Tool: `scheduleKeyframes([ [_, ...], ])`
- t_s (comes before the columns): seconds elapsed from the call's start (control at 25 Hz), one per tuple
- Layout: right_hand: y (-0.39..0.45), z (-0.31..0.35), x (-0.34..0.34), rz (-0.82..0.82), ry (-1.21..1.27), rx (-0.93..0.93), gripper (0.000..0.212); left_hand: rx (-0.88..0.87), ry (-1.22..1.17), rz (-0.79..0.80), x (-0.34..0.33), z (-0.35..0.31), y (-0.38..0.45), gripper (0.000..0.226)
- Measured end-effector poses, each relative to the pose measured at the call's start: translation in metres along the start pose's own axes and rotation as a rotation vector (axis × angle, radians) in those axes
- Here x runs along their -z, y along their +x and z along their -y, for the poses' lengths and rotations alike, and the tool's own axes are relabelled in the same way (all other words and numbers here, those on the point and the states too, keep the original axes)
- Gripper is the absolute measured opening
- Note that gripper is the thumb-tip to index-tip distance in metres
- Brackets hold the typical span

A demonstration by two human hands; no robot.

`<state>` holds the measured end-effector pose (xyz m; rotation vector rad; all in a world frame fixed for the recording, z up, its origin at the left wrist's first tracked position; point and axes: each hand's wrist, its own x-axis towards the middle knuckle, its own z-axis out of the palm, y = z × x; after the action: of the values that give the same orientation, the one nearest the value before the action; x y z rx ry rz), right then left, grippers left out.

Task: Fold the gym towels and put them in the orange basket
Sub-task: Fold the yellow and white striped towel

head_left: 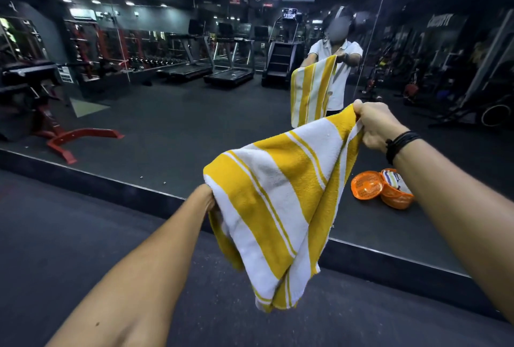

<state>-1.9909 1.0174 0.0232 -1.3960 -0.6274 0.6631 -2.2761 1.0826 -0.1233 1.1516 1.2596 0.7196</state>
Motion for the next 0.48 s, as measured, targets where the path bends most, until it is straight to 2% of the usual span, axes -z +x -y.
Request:
scheduleKeyframes([
  [0.04, 0.004, -0.002, 0.008, -0.077, -0.051, 0.008, 0.035, 0.037, 0.040, -0.019, 0.010, 0.001, 0.007, 0.026],
  [0.16, 0.019, -0.011, 0.030, -0.279, -0.123, 0.023, 0.033, 0.167, 0.407, 0.086, 0.050, 0.000, 0.010, 0.021],
  [0.2, 0.023, -0.014, 0.035, -0.333, -0.136, 0.018, 0.031, 0.194, 0.419, 0.104, 0.060, -0.002, 0.010, 0.024],
  [0.32, 0.027, -0.022, 0.036, -0.368, -0.154, 0.014, 0.029, 0.158, 0.211, 0.104, 0.067, -0.005, 0.007, 0.031],
  [0.48, 0.025, -0.029, 0.023, -0.256, -0.268, 0.022, 0.029, 0.006, -0.075, -0.019, 0.050, -0.013, 0.010, 0.022],
])
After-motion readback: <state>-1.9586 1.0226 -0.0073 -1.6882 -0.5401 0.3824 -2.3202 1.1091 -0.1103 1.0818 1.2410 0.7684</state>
